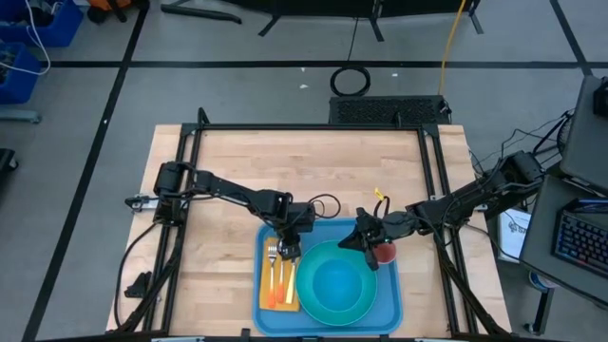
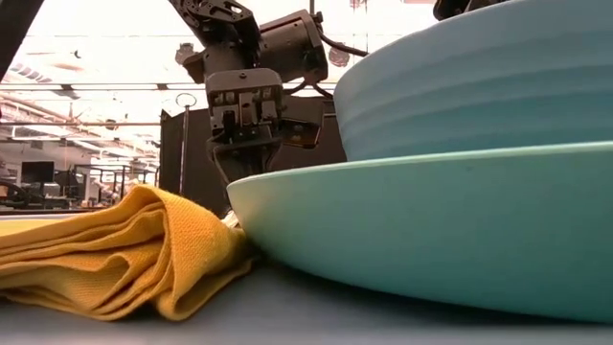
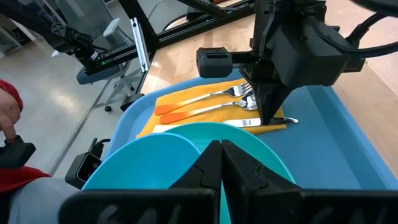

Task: Set up tray
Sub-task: Put the yellow table knife on top of the yellow table napkin to the right of the orange spoon

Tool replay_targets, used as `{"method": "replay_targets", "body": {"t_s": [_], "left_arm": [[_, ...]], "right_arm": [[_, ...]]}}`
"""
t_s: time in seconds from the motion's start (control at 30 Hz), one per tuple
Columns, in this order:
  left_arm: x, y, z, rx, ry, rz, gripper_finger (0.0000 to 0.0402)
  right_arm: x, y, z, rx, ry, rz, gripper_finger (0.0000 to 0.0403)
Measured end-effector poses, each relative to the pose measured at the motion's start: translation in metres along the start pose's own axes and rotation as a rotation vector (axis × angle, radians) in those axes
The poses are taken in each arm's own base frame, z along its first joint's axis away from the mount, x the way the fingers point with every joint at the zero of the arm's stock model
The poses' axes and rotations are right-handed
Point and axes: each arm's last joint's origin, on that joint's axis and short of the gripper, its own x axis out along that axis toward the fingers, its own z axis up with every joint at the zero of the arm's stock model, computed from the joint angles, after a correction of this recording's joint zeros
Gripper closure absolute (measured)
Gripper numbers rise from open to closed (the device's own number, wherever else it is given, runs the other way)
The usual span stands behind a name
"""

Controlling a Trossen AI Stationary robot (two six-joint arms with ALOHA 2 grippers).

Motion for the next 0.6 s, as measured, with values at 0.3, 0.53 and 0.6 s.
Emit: {"method": "replay_targets", "body": {"t_s": [0.3,0.53,0.6], "left_arm": [[0.0022,-0.0052,-0.0021,-0.003,0.009,-0.008,0.0401],[0.0041,-0.0094,-0.0038,-0.006,0.016,-0.013,0.0401],[0.0044,-0.0103,-0.0041,-0.010,0.016,-0.013,0.0400]], "right_arm": [[0.0000,0.0000,0.0000,0.002,0.000,0.000,0.0403],[0.0000,-0.0001,-0.0002,0.003,0.000,-0.001,0.0403],[0.0000,-0.0001,-0.0002,0.003,0.001,-0.001,0.0403]]}}
